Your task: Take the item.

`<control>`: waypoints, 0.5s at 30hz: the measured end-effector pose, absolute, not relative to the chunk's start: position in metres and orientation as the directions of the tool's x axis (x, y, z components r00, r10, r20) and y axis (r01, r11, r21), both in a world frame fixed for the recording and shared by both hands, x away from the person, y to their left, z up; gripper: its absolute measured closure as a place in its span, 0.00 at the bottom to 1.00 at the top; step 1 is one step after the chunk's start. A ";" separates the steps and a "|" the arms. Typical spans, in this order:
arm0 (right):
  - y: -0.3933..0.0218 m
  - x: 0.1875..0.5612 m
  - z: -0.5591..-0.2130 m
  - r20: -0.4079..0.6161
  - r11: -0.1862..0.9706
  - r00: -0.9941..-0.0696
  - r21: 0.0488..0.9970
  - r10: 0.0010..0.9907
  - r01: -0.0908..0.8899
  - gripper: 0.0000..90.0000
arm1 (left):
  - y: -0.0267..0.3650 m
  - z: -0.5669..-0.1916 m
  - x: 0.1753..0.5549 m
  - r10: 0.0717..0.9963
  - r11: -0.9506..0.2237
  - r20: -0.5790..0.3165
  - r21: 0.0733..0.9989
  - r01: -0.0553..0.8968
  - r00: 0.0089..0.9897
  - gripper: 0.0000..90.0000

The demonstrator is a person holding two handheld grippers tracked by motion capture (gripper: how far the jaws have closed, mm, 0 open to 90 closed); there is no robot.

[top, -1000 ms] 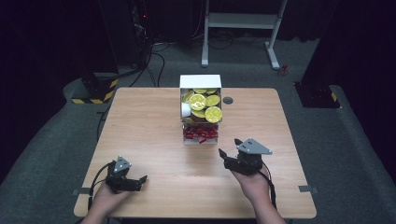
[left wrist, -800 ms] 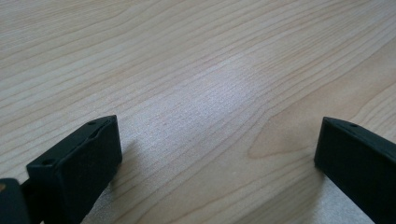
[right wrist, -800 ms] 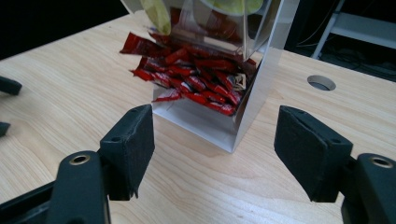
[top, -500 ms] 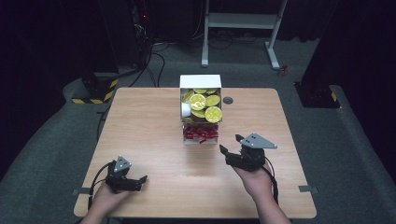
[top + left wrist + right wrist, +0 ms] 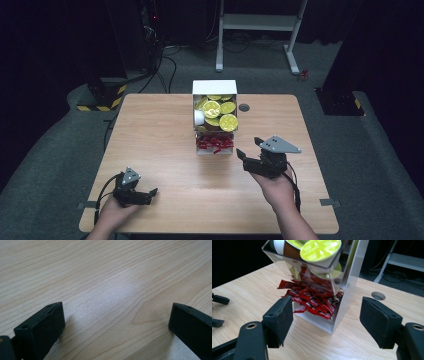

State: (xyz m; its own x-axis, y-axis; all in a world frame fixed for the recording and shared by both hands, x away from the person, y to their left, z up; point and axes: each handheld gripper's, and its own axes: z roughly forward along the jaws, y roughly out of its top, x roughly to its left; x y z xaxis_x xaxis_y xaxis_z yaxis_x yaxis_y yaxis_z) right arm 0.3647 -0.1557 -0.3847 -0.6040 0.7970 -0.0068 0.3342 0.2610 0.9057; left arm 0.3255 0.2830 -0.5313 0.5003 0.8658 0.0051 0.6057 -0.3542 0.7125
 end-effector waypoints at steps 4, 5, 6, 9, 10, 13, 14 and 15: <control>-0.150 0.367 -0.378 -0.022 0.272 -0.617 0.910 0.786 0.314 0.30 | 0.283 -0.531 0.325 0.867 -0.354 0.006 0.712 0.606 0.499 0.01; -0.149 0.368 -0.376 -0.027 0.276 -0.618 0.910 0.785 0.311 0.30 | 0.283 -0.531 0.325 0.866 -0.357 0.008 0.711 0.606 0.500 0.01; -0.147 0.368 -0.374 -0.030 0.281 -0.620 0.908 0.784 0.311 0.30 | 0.283 -0.531 0.325 0.866 -0.356 0.006 0.711 0.607 0.500 0.01; -0.141 0.370 -0.367 -0.043 0.284 -0.621 0.913 0.783 0.294 0.30 | 0.283 -0.531 0.325 0.866 -0.356 0.007 0.711 0.606 0.501 0.01; -0.140 0.370 -0.366 -0.044 0.282 -0.621 0.914 0.783 0.291 0.30 | 0.283 -0.531 0.325 0.866 -0.357 0.007 0.711 0.607 0.501 0.01; -0.135 0.372 -0.361 -0.066 0.293 -0.616 0.916 0.785 0.275 0.30 | 0.283 -0.531 0.325 0.865 -0.356 0.005 0.710 0.607 0.502 0.01; -0.134 0.373 -0.359 -0.062 0.289 -0.616 0.917 0.785 0.276 0.30 | 0.283 -0.531 0.325 0.865 -0.357 0.007 0.712 0.604 0.502 0.01; -0.133 0.374 -0.358 -0.059 0.285 -0.615 0.918 0.786 0.275 0.30 | 0.283 -0.531 0.325 0.865 -0.355 0.007 0.713 0.605 0.501 0.01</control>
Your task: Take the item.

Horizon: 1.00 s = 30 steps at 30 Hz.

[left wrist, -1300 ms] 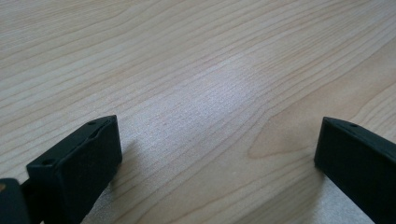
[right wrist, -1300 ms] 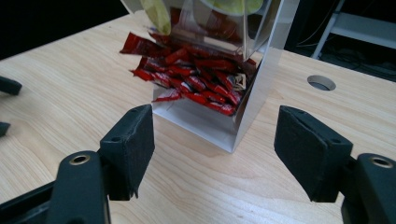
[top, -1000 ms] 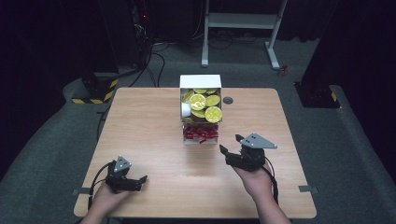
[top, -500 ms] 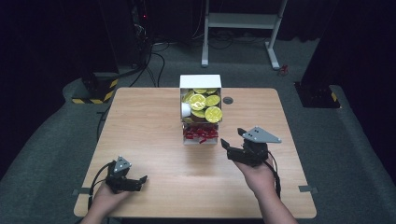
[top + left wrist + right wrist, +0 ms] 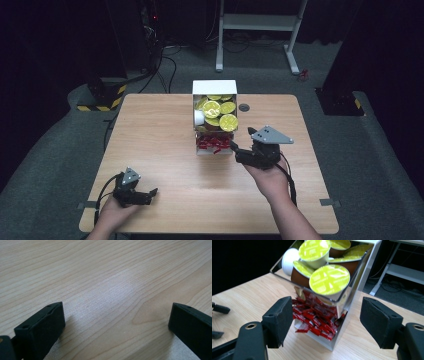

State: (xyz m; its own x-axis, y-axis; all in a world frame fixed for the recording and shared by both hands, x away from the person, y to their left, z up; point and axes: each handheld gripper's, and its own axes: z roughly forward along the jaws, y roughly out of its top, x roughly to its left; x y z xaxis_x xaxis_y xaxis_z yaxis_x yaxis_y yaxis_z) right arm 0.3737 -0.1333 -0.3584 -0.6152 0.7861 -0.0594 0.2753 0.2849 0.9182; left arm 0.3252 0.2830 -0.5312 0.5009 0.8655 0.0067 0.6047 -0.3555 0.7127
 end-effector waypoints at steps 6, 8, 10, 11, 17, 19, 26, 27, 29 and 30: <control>-0.126 0.379 -0.350 -0.063 0.282 -0.613 0.921 0.788 0.268 0.27 | 0.283 -0.531 0.326 0.863 -0.362 0.010 0.709 0.605 0.505 0.01; -0.122 0.380 -0.346 -0.066 0.282 -0.617 0.923 0.784 0.260 0.28 | 0.283 -0.531 0.326 0.863 -0.362 0.009 0.709 0.605 0.505 0.01; -0.120 0.380 -0.344 -0.074 0.291 -0.625 0.923 0.777 0.252 0.31 | 0.283 -0.531 0.326 0.863 -0.362 0.012 0.711 0.603 0.505 0.01; -0.118 0.380 -0.343 -0.081 0.297 -0.630 0.923 0.772 0.245 0.32 | 0.284 -0.531 0.326 0.863 -0.364 0.012 0.709 0.604 0.506 0.01; -0.107 0.383 -0.336 -0.082 0.296 -0.643 0.927 0.761 0.232 0.41 | 0.283 -0.531 0.326 0.863 -0.361 0.009 0.710 0.605 0.505 0.01; -0.104 0.385 -0.335 -0.089 0.301 -0.646 0.926 0.758 0.226 0.41 | 0.283 -0.531 0.325 0.864 -0.359 0.009 0.711 0.604 0.503 0.01; -0.090 0.394 -0.327 -0.090 0.297 -0.644 0.929 0.759 0.221 0.42 | 0.283 -0.531 0.325 0.863 -0.360 0.008 0.712 0.603 0.505 0.01; -0.090 0.394 -0.327 -0.090 0.297 -0.644 0.929 0.759 0.221 0.43 | 0.283 -0.531 0.325 0.863 -0.360 0.008 0.712 0.603 0.506 0.01; -0.086 0.396 -0.325 -0.098 0.304 -0.644 0.927 0.759 0.219 0.45 | 0.283 -0.531 0.325 0.861 -0.366 0.013 0.711 0.601 0.509 0.01; -0.084 0.397 -0.324 -0.105 0.307 -0.641 0.927 0.760 0.213 0.45 | 0.284 -0.531 0.325 0.861 -0.367 0.014 0.710 0.601 0.509 0.01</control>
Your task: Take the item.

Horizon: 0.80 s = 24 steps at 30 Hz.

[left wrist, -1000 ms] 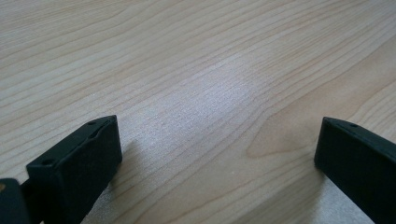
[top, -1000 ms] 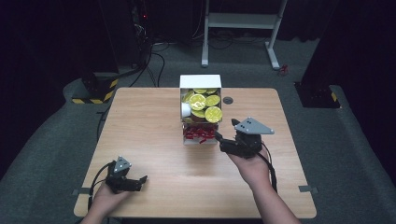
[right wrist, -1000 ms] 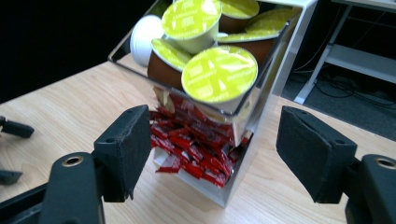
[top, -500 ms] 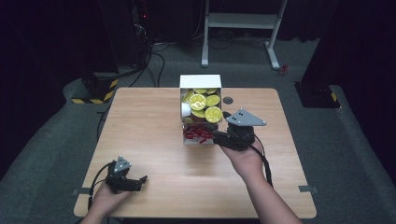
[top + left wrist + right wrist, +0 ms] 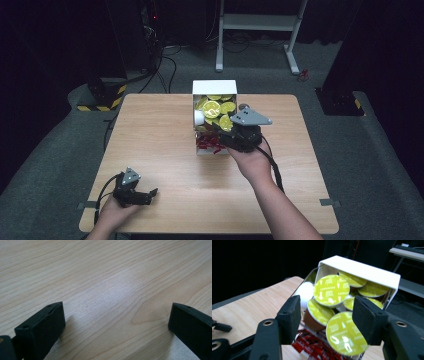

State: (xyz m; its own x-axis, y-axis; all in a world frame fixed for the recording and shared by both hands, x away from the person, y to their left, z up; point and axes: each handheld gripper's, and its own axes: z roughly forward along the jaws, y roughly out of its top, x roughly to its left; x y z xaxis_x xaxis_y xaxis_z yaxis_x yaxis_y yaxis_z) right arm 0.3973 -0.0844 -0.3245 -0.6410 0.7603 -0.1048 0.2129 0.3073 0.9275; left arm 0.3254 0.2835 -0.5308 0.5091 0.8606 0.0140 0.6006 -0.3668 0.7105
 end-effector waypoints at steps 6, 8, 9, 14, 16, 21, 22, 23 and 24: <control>-0.068 0.410 -0.324 -0.095 0.314 -0.639 0.919 0.763 0.238 0.46 | 0.284 -0.531 0.326 0.857 -0.373 0.019 0.711 0.596 0.515 0.01; -0.066 0.412 -0.325 -0.098 0.316 -0.637 0.919 0.765 0.237 0.46 | 0.283 -0.531 0.325 0.858 -0.370 0.015 0.712 0.597 0.514 0.01; -0.063 0.415 -0.326 -0.095 0.315 -0.635 0.917 0.767 0.243 0.46 | 0.283 -0.531 0.325 0.857 -0.372 0.017 0.712 0.596 0.514 0.01; -0.055 0.426 -0.328 -0.103 0.328 -0.627 0.909 0.772 0.255 0.45 | 0.283 -0.531 0.325 0.855 -0.374 0.018 0.714 0.592 0.518 0.01; -0.055 0.430 -0.329 -0.097 0.324 -0.621 0.909 0.778 0.263 0.45 | 0.283 -0.531 0.325 0.854 -0.375 0.018 0.713 0.593 0.519 0.01; -0.055 0.435 -0.331 -0.099 0.330 -0.611 0.902 0.785 0.278 0.45 | 0.283 -0.531 0.325 0.854 -0.375 0.017 0.714 0.591 0.520 0.01; -0.055 0.436 -0.331 -0.098 0.329 -0.611 0.902 0.786 0.278 0.44 | 0.283 -0.531 0.325 0.854 -0.375 0.017 0.714 0.591 0.521 0.01; -0.056 0.436 -0.330 -0.091 0.323 -0.610 0.903 0.787 0.282 0.44 | 0.284 -0.531 0.325 0.852 -0.379 0.021 0.714 0.589 0.523 0.01; -0.056 0.435 -0.329 -0.096 0.324 -0.609 0.905 0.787 0.275 0.42 | 0.283 -0.531 0.325 0.852 -0.378 0.020 0.714 0.589 0.523 0.01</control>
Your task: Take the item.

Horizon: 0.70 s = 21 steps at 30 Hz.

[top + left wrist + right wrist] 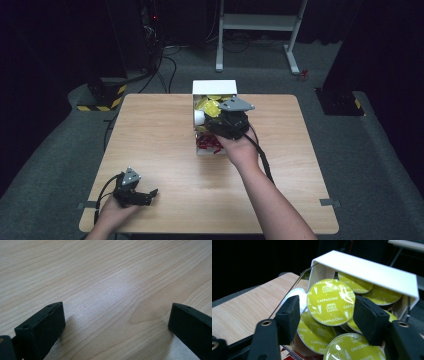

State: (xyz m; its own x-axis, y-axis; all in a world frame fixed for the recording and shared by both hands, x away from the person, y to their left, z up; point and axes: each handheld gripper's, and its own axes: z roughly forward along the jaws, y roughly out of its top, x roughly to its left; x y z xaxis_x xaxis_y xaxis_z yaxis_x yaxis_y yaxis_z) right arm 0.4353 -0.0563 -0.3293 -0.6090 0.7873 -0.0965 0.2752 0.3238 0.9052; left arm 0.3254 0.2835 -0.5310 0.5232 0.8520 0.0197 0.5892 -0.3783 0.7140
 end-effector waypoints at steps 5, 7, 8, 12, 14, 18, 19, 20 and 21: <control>-0.054 0.437 -0.324 -0.099 0.314 -0.591 0.910 0.800 0.272 0.24 | 0.283 -0.531 0.325 0.853 -0.369 0.005 0.713 0.597 0.521 0.01; -0.051 0.440 -0.324 -0.110 0.332 -0.592 0.900 0.798 0.281 0.22 | 0.283 -0.531 0.325 0.853 -0.369 0.005 0.713 0.597 0.522 0.01; -0.050 0.440 -0.324 -0.108 0.331 -0.587 0.899 0.802 0.286 0.22 | 0.283 -0.531 0.325 0.853 -0.370 0.006 0.713 0.595 0.522 0.01; -0.045 0.446 -0.323 -0.107 0.338 -0.588 0.892 0.802 0.299 0.23 | 0.282 -0.531 0.325 0.854 -0.364 0.000 0.714 0.598 0.520 0.01; -0.043 0.449 -0.323 -0.116 0.352 -0.592 0.887 0.797 0.299 0.25 | 0.283 -0.531 0.325 0.853 -0.368 0.004 0.714 0.596 0.522 0.01; -0.041 0.454 -0.325 -0.113 0.367 -0.599 0.874 0.793 0.320 0.31 | 0.283 -0.531 0.325 0.853 -0.368 0.004 0.713 0.596 0.522 0.01; -0.040 0.455 -0.326 -0.108 0.364 -0.599 0.872 0.794 0.326 0.31 | 0.283 -0.531 0.325 0.853 -0.368 0.004 0.714 0.596 0.522 0.01; -0.040 0.456 -0.326 -0.112 0.368 -0.600 0.872 0.792 0.324 0.31 | 0.283 -0.531 0.325 0.853 -0.369 0.004 0.713 0.596 0.522 0.01; -0.040 0.456 -0.326 -0.118 0.373 -0.598 0.869 0.793 0.324 0.32 | 0.283 -0.531 0.324 0.852 -0.370 0.004 0.713 0.596 0.524 0.01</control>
